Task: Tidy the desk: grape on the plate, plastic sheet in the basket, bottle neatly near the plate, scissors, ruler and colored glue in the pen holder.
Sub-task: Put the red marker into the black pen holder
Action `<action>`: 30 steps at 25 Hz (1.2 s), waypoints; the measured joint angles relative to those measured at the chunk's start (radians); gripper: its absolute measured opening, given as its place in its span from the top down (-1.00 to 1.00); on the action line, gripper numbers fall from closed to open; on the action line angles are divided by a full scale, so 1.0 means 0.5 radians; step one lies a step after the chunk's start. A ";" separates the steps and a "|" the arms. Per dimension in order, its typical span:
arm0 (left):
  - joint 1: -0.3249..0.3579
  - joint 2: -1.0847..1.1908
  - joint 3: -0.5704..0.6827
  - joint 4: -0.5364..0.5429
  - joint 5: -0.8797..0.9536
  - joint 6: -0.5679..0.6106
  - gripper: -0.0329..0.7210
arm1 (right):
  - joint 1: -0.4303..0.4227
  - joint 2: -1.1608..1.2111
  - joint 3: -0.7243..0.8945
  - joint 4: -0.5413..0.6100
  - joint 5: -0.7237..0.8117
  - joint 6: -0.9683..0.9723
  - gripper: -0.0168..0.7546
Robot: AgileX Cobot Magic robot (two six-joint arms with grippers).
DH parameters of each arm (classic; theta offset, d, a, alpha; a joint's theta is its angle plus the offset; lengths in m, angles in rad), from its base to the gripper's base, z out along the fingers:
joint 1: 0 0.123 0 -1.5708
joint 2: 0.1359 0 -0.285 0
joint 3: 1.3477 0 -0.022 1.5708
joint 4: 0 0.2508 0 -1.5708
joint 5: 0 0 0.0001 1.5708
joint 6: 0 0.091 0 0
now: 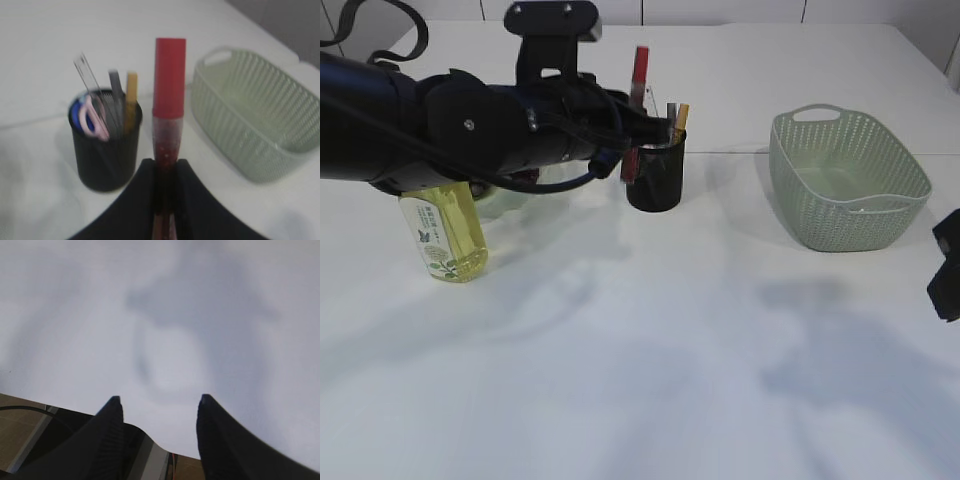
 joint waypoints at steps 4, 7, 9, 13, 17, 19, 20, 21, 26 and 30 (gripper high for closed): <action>0.004 0.009 -0.011 -0.017 -0.405 0.000 0.74 | 0.000 0.000 0.000 -0.032 -0.059 0.000 -0.04; 0.025 0.105 -0.102 0.014 -0.538 0.000 0.74 | 0.000 0.000 0.000 -0.077 -0.104 -0.001 -0.04; 0.034 0.209 -0.193 0.063 -0.570 0.000 0.74 | 0.000 0.000 0.000 -0.099 -0.135 -0.001 -0.04; 0.040 0.457 -0.416 0.122 -0.644 0.000 0.74 | 0.000 0.000 0.000 -0.156 -0.208 -0.001 -0.04; 0.069 0.654 -0.635 0.148 -0.644 0.000 0.74 | 0.000 0.000 0.000 -0.210 -0.274 -0.001 -0.04; 0.087 0.728 -0.727 0.153 -0.636 0.000 0.74 | 0.000 0.000 0.000 -0.231 -0.295 -0.001 -0.04; 0.102 0.753 -0.771 0.153 -0.636 0.000 0.73 | 0.000 0.000 0.000 -0.245 -0.303 -0.001 -0.04; 0.111 0.782 -0.812 0.154 -0.632 0.000 0.73 | 0.000 0.000 0.000 -0.258 -0.312 -0.001 -0.04; 0.161 0.885 -0.983 0.157 -0.562 0.000 0.73 | 0.000 0.000 0.000 -0.320 -0.373 -0.005 -0.04; 0.173 0.967 -1.099 0.162 -0.491 0.000 0.73 | 0.000 0.000 0.000 -0.332 -0.415 -0.005 -0.04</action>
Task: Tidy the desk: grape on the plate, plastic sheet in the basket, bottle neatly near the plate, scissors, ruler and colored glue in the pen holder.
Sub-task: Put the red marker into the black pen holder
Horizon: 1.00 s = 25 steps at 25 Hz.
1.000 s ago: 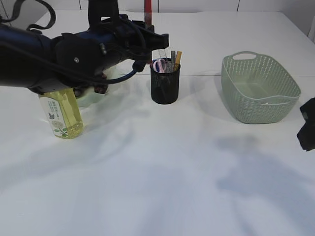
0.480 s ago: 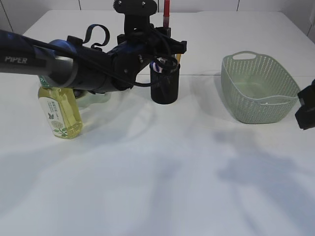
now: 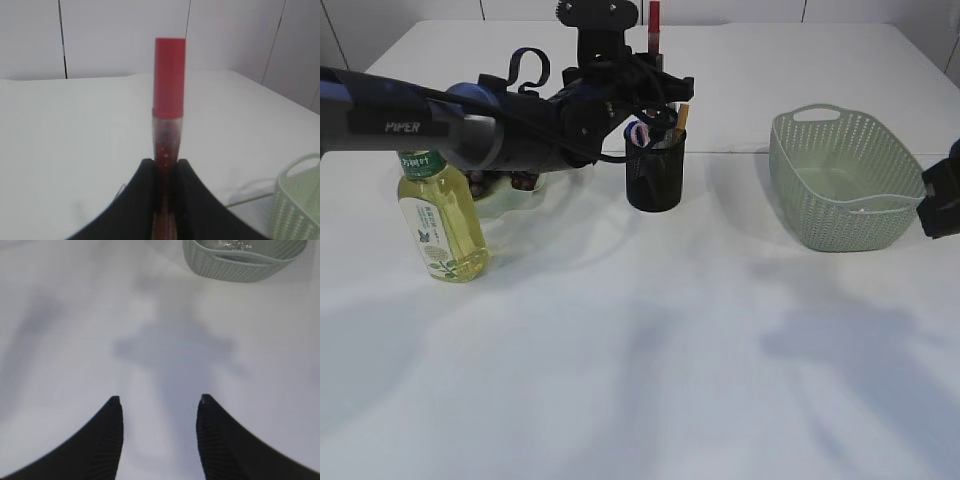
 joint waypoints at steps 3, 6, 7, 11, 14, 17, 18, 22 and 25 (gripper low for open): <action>0.000 0.047 -0.057 0.000 0.062 0.000 0.72 | 0.000 0.013 0.000 -0.004 -0.013 0.000 -0.04; 0.000 0.079 -0.077 0.000 0.091 -0.001 0.71 | 0.000 0.031 0.000 -0.005 -0.023 0.000 -0.04; 0.000 0.084 -0.077 0.001 0.095 -0.001 0.71 | 0.000 0.031 0.000 -0.005 -0.025 0.000 -0.04; 0.000 0.093 -0.088 0.004 0.105 -0.001 0.70 | 0.000 0.031 0.000 -0.009 -0.033 0.000 -0.04; 0.000 0.100 -0.097 0.008 0.105 -0.001 0.68 | 0.000 0.031 0.000 -0.013 -0.045 0.000 -0.04; 0.000 0.104 -0.097 0.028 0.105 -0.001 0.67 | 0.000 0.031 0.000 -0.013 -0.050 0.000 -0.04; 0.000 0.108 -0.097 0.036 0.105 -0.001 0.67 | 0.000 0.031 0.000 -0.013 -0.050 0.000 -0.04; 0.000 0.108 -0.097 0.059 0.109 -0.001 0.65 | 0.000 0.031 0.000 -0.013 -0.050 0.000 -0.04; 0.000 0.108 -0.097 0.063 0.109 -0.001 0.63 | 0.000 0.031 0.000 -0.013 -0.050 0.000 -0.04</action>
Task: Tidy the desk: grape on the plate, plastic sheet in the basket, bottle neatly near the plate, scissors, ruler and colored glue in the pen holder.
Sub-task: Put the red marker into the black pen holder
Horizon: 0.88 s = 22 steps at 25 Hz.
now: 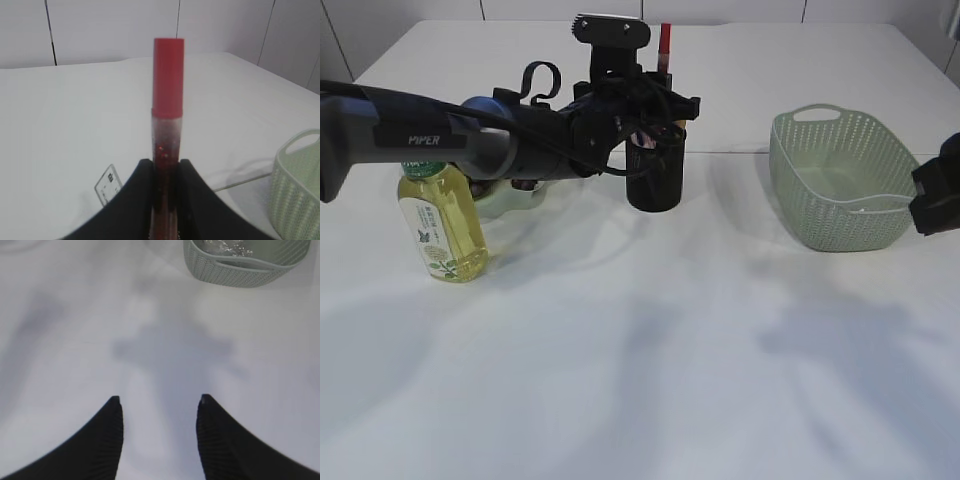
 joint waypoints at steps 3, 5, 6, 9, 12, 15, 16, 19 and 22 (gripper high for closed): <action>0.000 0.000 0.000 0.005 0.000 0.000 0.61 | 0.000 0.000 0.000 0.000 0.000 0.000 -0.04; 0.000 0.000 0.000 0.004 0.000 0.000 0.60 | 0.000 0.000 0.000 0.000 0.000 0.000 -0.04; 0.000 0.000 0.000 0.004 0.000 0.000 0.60 | 0.000 0.000 0.000 0.000 0.000 0.000 -0.04; 0.000 0.000 0.000 0.004 0.000 0.000 0.58 | 0.000 0.000 0.000 -0.001 -0.003 0.000 -0.04; 0.000 0.000 0.000 0.004 0.000 0.000 0.56 | 0.000 0.000 0.000 -0.001 -0.003 0.000 -0.04; 0.000 0.000 0.000 0.004 0.000 0.000 0.50 | 0.000 0.000 0.000 -0.001 -0.003 0.000 -0.04; 0.000 0.000 0.000 0.004 0.000 0.000 0.47 | 0.000 0.000 0.000 -0.001 -0.003 0.000 -0.04; 0.000 0.000 0.000 0.004 0.000 0.000 0.34 | 0.000 0.000 0.000 -0.004 -0.003 0.000 -0.04; 0.000 0.000 -0.003 0.004 0.000 0.000 0.24 | 0.000 0.000 0.000 -0.012 -0.003 0.000 -0.04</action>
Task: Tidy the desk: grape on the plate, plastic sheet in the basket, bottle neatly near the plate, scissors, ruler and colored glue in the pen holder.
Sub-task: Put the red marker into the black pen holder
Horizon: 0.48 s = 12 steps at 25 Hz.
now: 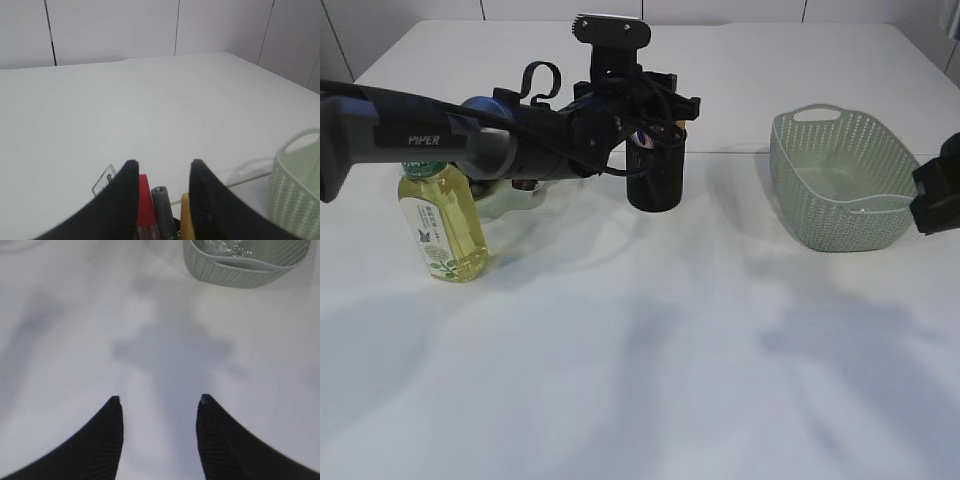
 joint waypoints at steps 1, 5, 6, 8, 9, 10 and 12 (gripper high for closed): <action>0.000 0.000 0.000 0.000 0.000 0.000 0.23 | 0.000 0.000 0.000 -0.005 0.000 0.000 -0.04; 0.000 -0.013 0.000 0.000 0.098 -0.003 0.21 | 0.000 0.000 0.000 -0.013 0.000 0.000 -0.04; 0.001 -0.034 0.000 0.000 0.177 -0.003 0.21 | 0.000 0.000 0.000 -0.013 0.000 0.000 -0.04; 0.010 -0.094 0.000 0.004 0.353 -0.003 0.21 | 0.000 0.000 0.000 -0.014 0.000 0.000 -0.04; 0.010 -0.127 0.000 0.008 0.455 -0.003 0.21 | 0.000 0.000 0.000 -0.017 0.000 0.000 -0.04; 0.010 -0.170 0.000 0.012 0.558 -0.003 0.21 | 0.000 0.000 0.000 -0.017 0.000 0.000 -0.04; 0.014 -0.267 0.000 0.016 0.755 -0.003 0.20 | 0.000 0.000 0.000 -0.021 0.000 0.000 -0.04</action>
